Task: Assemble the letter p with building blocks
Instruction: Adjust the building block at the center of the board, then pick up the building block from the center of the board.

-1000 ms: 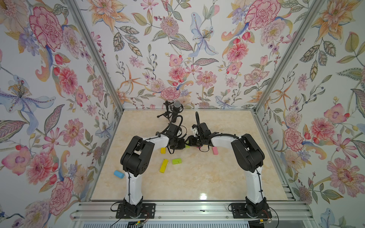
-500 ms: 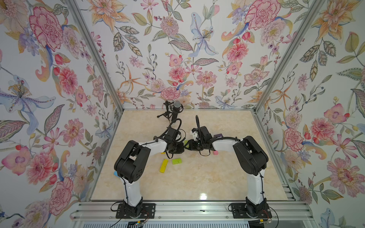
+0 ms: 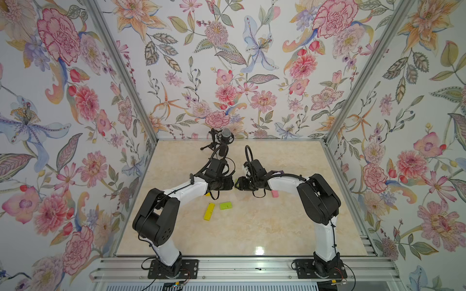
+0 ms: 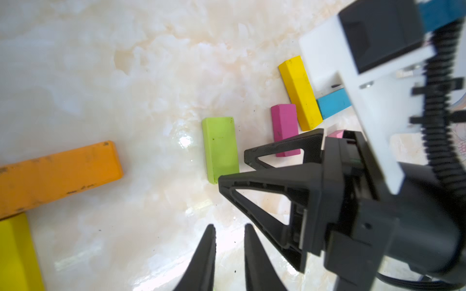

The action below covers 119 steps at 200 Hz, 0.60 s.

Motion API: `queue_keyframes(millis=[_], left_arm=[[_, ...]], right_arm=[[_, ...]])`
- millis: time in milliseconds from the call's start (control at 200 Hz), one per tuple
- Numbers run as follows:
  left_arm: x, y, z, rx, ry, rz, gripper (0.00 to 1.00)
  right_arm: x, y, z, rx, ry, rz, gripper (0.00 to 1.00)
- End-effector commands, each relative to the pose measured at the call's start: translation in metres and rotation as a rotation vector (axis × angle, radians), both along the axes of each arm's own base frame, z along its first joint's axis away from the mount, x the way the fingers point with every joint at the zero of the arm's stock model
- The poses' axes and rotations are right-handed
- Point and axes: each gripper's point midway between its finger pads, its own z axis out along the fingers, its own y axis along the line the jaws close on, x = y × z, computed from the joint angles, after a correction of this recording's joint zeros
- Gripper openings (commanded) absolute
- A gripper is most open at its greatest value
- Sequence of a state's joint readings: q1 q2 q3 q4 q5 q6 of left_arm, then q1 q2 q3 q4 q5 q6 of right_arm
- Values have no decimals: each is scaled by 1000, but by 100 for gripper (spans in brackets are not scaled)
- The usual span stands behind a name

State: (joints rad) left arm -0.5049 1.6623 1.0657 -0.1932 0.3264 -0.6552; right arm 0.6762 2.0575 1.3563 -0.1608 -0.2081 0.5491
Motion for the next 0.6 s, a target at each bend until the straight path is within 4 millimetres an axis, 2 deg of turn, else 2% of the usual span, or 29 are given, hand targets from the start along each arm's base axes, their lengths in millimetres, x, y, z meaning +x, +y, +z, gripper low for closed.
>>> queue_keyframes(millis=[0,100,125,275,435,590], left_arm=[[-4,23,5,59,-20,60,31],[-5,35,4,59,-18,84,32],[-5,38,17,43,-49,90,33],[-7,60,22,37,-67,130,33],[-13,91,23,23,-78,192,33],[-20,125,31,6,-113,274,33]], right_arm=[[-2,-16,-14,-221,-12,-14,54],[-2,-13,-14,-281,-22,-11,55],[-2,-12,-14,-297,-32,-9,55],[2,-17,-18,-422,-45,-19,55],[5,-13,-19,-448,-56,-20,55],[10,-9,-24,-445,-39,-31,55]])
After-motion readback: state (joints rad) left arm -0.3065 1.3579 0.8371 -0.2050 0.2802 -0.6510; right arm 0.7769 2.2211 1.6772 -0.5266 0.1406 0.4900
